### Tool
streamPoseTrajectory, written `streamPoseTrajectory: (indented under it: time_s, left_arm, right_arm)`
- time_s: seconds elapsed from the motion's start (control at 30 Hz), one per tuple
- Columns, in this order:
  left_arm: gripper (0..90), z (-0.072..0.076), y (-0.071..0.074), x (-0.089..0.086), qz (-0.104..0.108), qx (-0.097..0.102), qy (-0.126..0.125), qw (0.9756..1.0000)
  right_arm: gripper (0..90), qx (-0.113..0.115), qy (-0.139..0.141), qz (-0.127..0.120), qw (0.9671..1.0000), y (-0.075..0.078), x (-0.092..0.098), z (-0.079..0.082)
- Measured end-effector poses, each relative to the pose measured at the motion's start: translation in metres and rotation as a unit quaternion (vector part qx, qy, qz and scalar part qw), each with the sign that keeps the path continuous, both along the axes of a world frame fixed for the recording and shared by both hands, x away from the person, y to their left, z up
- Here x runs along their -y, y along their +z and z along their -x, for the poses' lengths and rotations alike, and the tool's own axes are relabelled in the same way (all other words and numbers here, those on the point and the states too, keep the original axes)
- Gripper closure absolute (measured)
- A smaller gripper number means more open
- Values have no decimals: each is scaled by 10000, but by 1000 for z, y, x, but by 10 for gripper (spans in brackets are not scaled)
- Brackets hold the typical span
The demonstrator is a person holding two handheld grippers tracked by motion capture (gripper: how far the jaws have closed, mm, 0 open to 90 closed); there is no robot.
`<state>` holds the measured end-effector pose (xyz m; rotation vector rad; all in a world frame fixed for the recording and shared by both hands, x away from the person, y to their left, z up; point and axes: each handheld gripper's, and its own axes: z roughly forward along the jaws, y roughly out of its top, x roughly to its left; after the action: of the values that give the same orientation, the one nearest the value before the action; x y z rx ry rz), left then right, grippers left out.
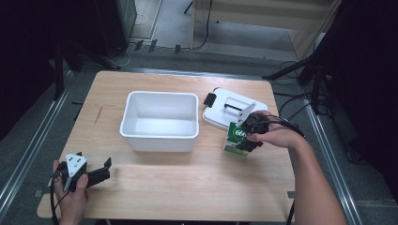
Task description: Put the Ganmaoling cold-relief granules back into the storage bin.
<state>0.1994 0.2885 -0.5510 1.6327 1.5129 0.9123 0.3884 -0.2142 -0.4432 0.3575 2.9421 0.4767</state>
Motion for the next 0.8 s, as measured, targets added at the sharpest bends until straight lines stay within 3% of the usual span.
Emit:
streamPoseTrajectory:
  time_s: [0.8]
  left_arm:
    - [16, 0, 0, 0, 19, 12, 9, 10000]
  right_arm:
    - [166, 53, 107, -222, 9997, 54, -27, -8]
